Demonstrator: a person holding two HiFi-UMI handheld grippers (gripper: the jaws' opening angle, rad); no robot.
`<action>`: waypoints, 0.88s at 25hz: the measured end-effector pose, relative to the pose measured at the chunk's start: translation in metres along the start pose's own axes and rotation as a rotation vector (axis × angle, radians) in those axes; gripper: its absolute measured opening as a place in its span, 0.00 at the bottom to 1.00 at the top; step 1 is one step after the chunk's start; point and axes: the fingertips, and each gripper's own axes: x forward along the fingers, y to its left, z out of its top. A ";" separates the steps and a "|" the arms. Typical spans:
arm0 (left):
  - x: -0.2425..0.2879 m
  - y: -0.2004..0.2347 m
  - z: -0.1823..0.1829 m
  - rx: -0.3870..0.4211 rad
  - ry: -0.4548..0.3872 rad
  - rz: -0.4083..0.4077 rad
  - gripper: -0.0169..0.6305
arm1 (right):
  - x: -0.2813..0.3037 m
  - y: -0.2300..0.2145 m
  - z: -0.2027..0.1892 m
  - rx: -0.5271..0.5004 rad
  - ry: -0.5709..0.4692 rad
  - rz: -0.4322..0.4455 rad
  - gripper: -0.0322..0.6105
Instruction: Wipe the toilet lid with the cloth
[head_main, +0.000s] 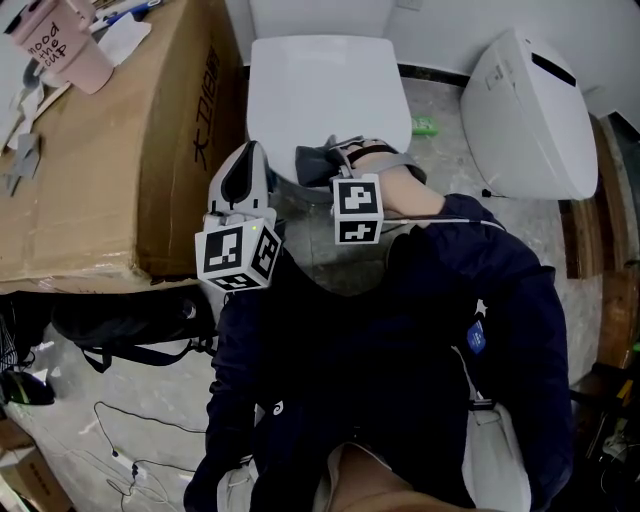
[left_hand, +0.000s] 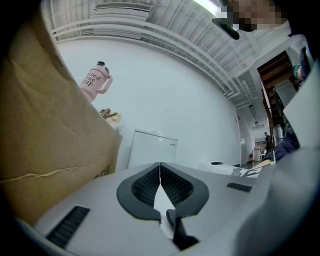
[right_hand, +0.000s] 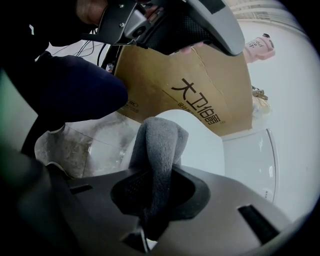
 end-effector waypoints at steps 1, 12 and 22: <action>0.000 0.000 0.000 0.001 0.001 0.001 0.05 | 0.000 0.000 0.000 -0.001 0.001 0.009 0.15; -0.008 0.009 0.000 0.030 0.027 0.051 0.05 | 0.018 -0.081 -0.017 0.100 -0.029 -0.119 0.15; -0.016 0.010 0.000 0.081 0.060 0.121 0.05 | 0.089 -0.241 -0.041 0.099 -0.007 -0.406 0.15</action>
